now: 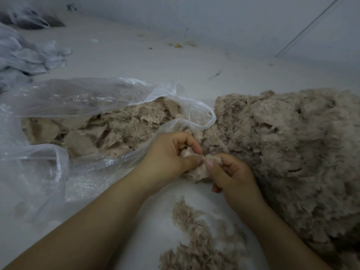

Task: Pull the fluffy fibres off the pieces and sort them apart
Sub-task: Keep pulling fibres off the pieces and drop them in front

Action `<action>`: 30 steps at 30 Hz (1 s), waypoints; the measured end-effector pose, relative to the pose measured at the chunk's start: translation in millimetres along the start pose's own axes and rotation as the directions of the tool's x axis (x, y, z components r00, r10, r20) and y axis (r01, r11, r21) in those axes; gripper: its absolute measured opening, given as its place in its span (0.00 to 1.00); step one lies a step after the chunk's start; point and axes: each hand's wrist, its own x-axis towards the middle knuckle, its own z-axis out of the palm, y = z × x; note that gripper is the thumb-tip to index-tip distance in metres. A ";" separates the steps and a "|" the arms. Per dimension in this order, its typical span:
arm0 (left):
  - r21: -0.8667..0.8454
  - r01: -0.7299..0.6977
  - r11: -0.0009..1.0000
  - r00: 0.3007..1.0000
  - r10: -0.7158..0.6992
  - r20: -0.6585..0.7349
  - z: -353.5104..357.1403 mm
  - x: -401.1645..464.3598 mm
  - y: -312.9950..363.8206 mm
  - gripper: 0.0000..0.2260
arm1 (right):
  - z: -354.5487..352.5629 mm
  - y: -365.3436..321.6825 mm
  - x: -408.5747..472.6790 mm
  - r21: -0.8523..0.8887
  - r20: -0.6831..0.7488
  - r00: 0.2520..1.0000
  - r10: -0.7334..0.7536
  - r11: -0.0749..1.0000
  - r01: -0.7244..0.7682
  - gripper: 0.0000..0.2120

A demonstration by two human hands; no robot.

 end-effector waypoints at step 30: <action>0.076 0.011 0.997 0.974 0.006 -0.227 0.6 3.9 -2.3 0.11 | -3.4 -0.4 -4.1 -0.081 0.171 0.985 0.018 0.997 -0.004 0.05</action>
